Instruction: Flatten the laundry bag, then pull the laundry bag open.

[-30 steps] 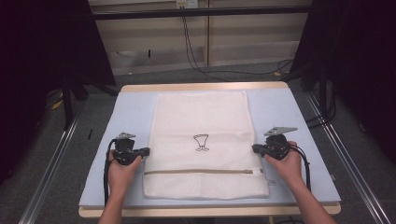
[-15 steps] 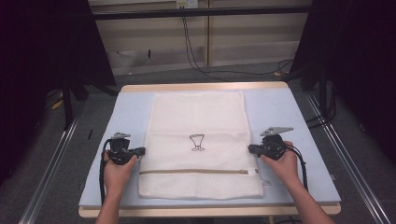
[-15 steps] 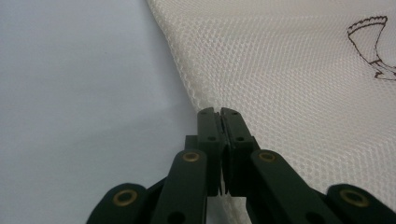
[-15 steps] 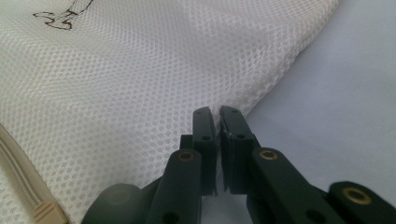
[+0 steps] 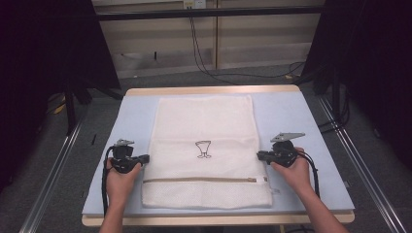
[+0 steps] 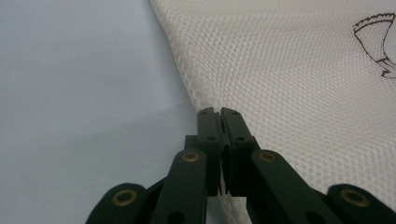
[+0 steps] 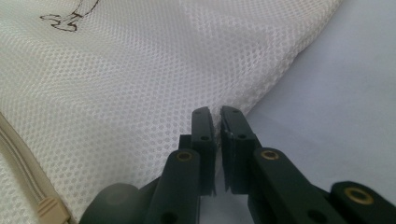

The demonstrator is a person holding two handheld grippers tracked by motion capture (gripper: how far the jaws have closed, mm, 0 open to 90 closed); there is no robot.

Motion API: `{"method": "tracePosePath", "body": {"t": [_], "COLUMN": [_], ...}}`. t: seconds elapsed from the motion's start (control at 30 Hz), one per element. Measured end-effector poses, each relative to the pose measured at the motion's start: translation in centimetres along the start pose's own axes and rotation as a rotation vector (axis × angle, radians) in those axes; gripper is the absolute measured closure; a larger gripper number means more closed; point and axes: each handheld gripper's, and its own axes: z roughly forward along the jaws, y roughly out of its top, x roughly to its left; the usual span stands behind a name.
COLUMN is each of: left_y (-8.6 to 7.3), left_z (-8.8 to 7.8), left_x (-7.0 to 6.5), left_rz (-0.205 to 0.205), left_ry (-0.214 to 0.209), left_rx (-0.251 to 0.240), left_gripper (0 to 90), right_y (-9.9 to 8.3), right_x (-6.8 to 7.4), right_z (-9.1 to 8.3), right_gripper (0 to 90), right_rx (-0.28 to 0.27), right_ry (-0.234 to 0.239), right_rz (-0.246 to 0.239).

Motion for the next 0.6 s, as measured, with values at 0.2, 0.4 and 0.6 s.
{"method": "tracePosePath", "body": {"t": [0.2, 0.4, 0.6], "left_y": [0.0, 0.4, 1.2], "left_z": [0.0, -0.8, -1.3], "left_x": [0.0, -0.4, -1.6], "left_rz": [0.01, 0.025, 0.045], "left_ry": [0.025, 0.061, 0.023], "left_rx": [0.004, -0.049, -0.08], "left_gripper": [87.0, 67.5, 55.1], "right_y": [0.0, 0.0, -0.4], "right_x": [0.3, 0.3, 0.2], "right_z": [0.1, -0.7, -1.4], "right_gripper": [83.5, 67.8, 66.9], "right_rx": [0.004, -0.036, -0.054], "right_ry": [0.014, -0.005, 0.002], "right_rz": [-0.004, -0.023, -0.021]}}
